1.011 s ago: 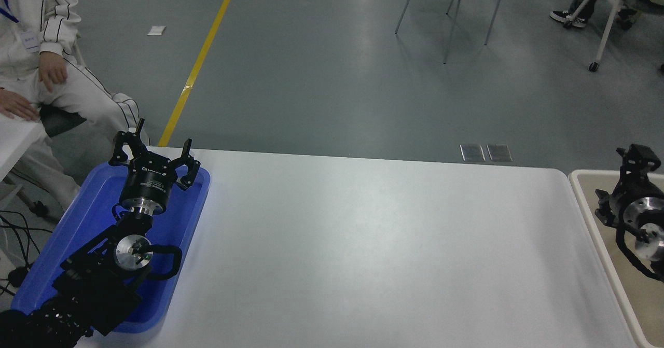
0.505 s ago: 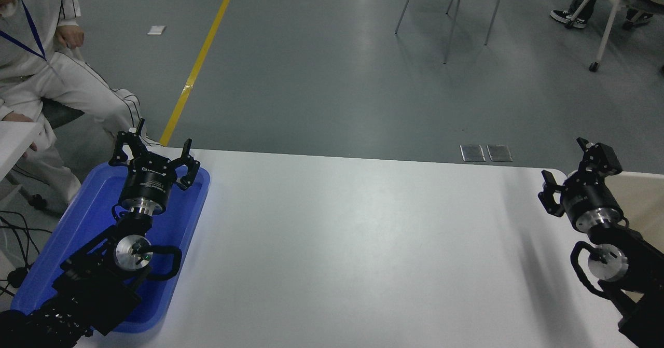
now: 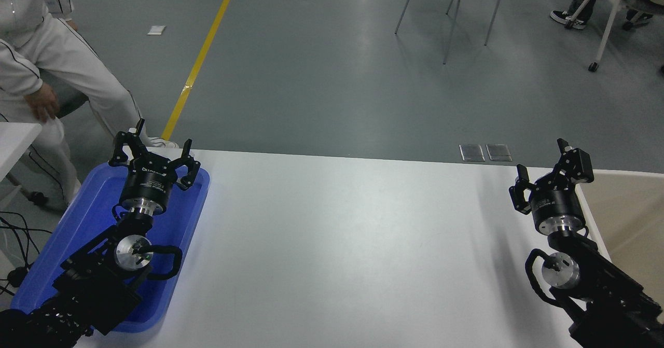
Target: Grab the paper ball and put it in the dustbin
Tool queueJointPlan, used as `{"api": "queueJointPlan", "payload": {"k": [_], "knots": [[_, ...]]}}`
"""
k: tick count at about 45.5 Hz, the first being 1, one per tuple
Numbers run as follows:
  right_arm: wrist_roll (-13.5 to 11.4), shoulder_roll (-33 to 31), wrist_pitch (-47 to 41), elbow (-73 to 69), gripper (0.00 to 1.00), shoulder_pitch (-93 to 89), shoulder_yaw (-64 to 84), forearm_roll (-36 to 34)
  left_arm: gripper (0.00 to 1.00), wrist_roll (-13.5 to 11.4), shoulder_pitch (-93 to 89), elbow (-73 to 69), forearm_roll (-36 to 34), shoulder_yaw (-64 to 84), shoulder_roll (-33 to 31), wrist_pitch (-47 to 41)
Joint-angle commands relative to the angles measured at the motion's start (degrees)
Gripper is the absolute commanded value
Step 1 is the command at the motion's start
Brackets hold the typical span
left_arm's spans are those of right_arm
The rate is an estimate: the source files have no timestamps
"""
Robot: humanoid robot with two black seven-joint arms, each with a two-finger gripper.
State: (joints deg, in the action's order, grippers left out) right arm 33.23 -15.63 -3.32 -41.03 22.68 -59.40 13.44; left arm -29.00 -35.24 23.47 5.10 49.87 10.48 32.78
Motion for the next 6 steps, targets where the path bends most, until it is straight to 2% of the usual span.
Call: {"api": "queueJointPlan", "payload": {"k": [1, 6], "knots": [[0.61, 0.16, 0.16, 0.16, 1.00, -0.18, 0.16, 0.00, 1.00, 0.00, 0.00, 0.00, 0.00, 0.06, -0.02, 0.00], [0.61, 0.07, 0.16, 0.51, 1.00, -0.35, 0.33, 0.00, 1.00, 0.00, 0.00, 0.00, 0.00, -0.03, -0.03, 0.00]]}}
